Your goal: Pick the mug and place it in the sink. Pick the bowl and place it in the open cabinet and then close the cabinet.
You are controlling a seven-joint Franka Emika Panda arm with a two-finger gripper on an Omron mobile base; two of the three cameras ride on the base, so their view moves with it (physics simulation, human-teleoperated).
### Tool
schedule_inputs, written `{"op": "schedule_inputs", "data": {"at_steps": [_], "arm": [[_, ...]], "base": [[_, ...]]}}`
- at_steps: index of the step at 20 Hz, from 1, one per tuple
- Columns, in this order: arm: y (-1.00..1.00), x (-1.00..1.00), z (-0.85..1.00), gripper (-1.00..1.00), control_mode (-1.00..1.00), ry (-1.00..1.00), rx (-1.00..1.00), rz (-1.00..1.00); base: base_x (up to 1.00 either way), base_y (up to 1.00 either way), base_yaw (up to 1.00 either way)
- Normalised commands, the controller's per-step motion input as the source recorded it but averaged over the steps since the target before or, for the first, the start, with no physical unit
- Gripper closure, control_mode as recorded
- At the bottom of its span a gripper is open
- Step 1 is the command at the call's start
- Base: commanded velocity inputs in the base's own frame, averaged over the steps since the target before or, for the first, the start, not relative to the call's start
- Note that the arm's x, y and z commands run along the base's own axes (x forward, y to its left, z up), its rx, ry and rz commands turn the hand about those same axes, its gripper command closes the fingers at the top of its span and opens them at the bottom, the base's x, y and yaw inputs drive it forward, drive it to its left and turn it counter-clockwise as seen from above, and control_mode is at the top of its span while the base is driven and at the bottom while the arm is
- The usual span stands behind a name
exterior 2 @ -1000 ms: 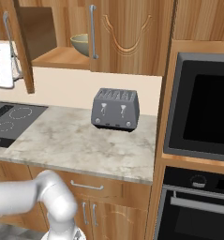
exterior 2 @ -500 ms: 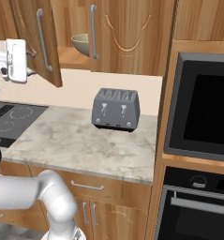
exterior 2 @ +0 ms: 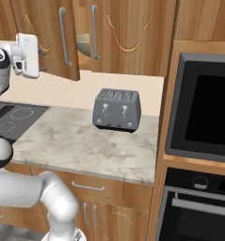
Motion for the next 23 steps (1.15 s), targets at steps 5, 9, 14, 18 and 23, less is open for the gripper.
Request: {"op": "schedule_inputs", "data": {"at_steps": [5, 9, 14, 18, 23], "arm": [[-0.84, 0.97, -0.52, -1.00, -1.00, -0.02, 0.19, 0.33], [-0.54, 0.99, -0.46, -1.00, -1.00, -0.03, 0.15, 0.35], [-0.38, 1.00, -0.37, -1.00, -1.00, 0.00, 0.09, 0.28], [-0.34, 0.74, -0.43, -1.00, -1.00, 0.00, 0.04, 0.12], [-0.41, 0.04, -0.71, -1.00, -1.00, -0.03, 0.05, 0.04]], "base": [[0.00, 0.00, 0.00], [0.00, 0.00, 0.00], [0.00, 0.00, 0.00], [0.00, 0.00, 0.00], [0.00, 0.00, 0.00]]}}
